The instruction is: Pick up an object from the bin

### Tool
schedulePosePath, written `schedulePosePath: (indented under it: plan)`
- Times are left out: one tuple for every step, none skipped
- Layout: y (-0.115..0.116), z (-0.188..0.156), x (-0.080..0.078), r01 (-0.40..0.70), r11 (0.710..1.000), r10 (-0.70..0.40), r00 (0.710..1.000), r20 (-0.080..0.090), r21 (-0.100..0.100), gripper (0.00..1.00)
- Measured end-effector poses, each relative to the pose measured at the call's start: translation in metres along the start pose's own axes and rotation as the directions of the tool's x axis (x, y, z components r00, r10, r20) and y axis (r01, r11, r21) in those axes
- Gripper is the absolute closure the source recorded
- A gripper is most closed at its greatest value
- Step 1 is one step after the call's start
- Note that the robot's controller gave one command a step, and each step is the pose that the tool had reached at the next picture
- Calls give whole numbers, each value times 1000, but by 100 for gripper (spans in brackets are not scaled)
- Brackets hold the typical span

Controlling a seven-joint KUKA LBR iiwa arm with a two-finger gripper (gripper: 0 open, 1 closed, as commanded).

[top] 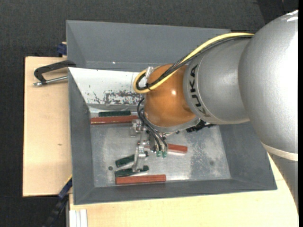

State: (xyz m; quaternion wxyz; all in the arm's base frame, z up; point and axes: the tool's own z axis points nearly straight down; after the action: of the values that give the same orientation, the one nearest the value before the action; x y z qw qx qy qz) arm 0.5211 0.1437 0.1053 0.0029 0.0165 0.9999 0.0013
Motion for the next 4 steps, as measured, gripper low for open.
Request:
schedulePosePath:
  plan:
    - [-51,21,-24,103,995,-103,995,-3,0,0]
    - [-68,33,-42,115,993,-115,993,0,1,100]
    - [-66,33,-42,116,993,-116,993,0,0,100]
    - [-66,29,-41,115,993,-115,993,-4,0,100]
